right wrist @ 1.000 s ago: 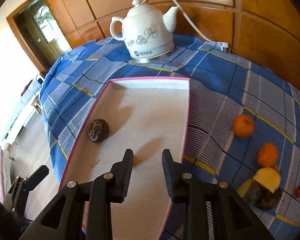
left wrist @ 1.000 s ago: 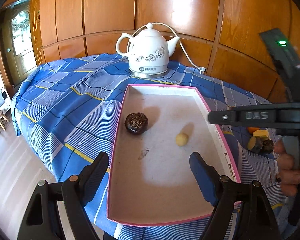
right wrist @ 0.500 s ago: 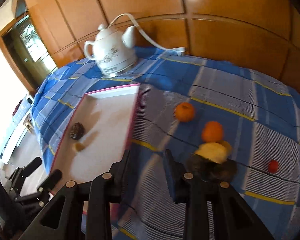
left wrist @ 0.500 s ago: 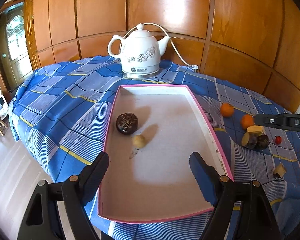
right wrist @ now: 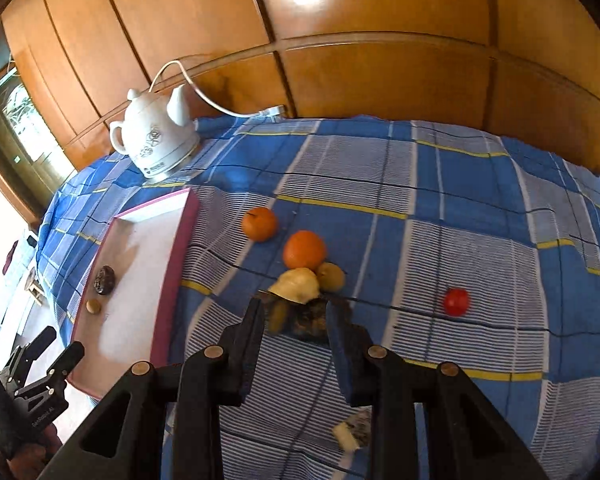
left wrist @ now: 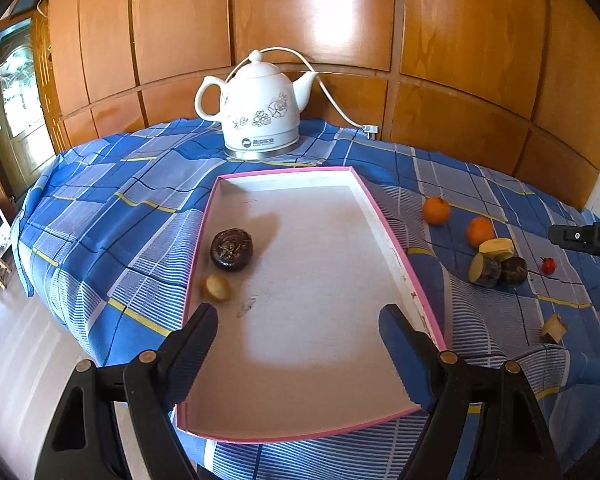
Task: Organize fruits
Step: 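Withdraw the open right tool from the tray back toward the fruits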
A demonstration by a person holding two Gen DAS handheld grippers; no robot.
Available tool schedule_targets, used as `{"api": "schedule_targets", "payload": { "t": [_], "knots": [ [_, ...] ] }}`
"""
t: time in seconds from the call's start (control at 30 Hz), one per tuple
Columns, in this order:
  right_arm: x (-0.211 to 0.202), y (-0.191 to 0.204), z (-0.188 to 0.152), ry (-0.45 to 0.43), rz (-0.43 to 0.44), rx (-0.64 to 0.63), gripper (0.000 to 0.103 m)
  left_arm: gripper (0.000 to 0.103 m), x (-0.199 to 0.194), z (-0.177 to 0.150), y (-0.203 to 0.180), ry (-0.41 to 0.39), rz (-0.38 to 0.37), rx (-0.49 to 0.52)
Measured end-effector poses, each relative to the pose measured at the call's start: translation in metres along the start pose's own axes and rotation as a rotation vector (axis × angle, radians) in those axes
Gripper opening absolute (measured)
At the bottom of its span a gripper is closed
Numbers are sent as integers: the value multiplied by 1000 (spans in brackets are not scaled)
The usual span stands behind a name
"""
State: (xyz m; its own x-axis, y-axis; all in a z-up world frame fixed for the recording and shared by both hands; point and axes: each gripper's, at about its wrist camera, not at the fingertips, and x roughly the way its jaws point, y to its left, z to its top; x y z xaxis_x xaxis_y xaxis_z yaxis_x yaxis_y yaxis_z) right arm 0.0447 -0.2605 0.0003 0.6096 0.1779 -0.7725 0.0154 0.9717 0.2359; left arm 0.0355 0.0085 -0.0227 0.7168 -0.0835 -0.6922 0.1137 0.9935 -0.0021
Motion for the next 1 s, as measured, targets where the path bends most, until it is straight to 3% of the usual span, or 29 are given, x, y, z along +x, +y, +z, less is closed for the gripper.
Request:
{"api": "schedule_targets", "payload": {
  "t": [0.77, 0.8, 1.0],
  "knots": [
    [-49, -118, 16, -91, -258, 131, 32, 83, -15, 1, -28, -62, -9, 128],
    [-49, -124, 14, -120, -302, 155, 32, 83, -15, 1, -30, -61, -10, 132],
    [-48, -152, 6, -122, -276, 274, 32, 83, -15, 2, -43, -51, -30, 174]
  ]
}}
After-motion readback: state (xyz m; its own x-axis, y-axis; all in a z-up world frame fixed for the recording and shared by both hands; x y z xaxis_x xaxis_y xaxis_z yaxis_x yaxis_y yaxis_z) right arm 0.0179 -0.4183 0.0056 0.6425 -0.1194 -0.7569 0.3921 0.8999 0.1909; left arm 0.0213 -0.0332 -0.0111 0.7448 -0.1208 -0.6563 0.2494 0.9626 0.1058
